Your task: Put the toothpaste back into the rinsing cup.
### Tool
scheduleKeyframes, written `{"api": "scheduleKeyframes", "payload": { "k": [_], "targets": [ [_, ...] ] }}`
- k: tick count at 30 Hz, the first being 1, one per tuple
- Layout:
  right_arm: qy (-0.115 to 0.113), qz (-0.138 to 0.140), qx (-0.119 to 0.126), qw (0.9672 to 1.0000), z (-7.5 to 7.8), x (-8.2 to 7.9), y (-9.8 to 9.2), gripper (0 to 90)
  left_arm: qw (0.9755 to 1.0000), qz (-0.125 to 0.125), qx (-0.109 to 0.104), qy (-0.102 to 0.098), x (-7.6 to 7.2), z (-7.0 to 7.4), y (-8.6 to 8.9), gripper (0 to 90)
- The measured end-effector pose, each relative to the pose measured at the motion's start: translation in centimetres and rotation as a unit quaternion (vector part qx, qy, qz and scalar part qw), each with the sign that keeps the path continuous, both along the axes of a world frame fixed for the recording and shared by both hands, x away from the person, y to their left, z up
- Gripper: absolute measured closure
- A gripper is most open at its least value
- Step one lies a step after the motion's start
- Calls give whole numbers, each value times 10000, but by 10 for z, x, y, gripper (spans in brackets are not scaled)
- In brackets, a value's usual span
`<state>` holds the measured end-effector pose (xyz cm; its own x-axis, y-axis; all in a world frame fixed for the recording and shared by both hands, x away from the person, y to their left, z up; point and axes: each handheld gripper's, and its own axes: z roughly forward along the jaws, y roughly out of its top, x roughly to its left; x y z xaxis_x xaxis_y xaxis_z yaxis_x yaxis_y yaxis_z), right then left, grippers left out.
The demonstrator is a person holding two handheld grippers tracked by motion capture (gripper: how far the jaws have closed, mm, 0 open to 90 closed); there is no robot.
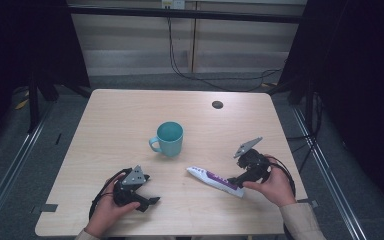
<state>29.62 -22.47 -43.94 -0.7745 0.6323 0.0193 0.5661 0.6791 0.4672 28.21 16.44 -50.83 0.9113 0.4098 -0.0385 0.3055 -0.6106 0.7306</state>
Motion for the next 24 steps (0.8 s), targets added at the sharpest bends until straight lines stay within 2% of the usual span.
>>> {"api": "scheduleKeyframes", "payload": {
  "k": [7,18,24],
  "targets": [
    [130,270,-138,9995,-4,0,11,315,10000,-1,-2,4,0,0,0,148],
    [341,460,-319,9979,-13,2,23,388,10000,-8,-1,-1,0,0,0,148],
    [568,537,-491,9957,-18,3,30,411,10000,-17,23,1,0,0,0,149]
  ]
}}
